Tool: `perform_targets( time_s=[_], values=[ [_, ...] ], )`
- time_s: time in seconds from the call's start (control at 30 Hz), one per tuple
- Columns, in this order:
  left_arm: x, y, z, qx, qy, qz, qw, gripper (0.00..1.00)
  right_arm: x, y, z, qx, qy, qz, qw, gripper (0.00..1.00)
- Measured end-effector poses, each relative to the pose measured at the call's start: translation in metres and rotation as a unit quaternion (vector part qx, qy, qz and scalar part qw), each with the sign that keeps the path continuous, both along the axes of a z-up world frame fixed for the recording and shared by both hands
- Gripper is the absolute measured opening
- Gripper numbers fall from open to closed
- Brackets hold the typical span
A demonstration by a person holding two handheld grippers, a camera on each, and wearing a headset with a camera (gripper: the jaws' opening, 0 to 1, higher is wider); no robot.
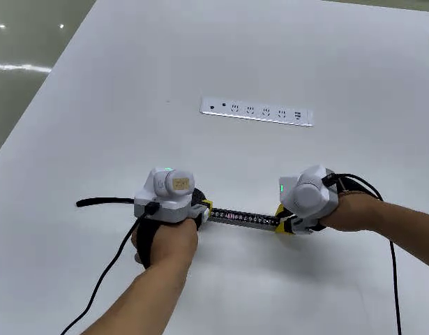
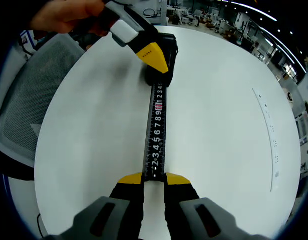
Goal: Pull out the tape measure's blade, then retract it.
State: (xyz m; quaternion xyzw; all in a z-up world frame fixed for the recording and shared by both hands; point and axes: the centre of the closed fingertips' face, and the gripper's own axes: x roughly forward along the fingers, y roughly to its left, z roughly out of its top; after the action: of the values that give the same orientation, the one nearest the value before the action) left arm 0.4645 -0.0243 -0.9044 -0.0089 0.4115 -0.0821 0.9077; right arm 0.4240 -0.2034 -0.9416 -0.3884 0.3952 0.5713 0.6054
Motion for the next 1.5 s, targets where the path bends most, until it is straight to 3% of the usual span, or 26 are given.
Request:
perform_targets(
  time_s=[1.5],
  values=[
    [0.000,0.000,0.000,0.001,0.001,-0.002,1.0000,0.59,0.006,0.049,0.001,0.028,-0.004,0.009,0.9996,0.14]
  ],
)
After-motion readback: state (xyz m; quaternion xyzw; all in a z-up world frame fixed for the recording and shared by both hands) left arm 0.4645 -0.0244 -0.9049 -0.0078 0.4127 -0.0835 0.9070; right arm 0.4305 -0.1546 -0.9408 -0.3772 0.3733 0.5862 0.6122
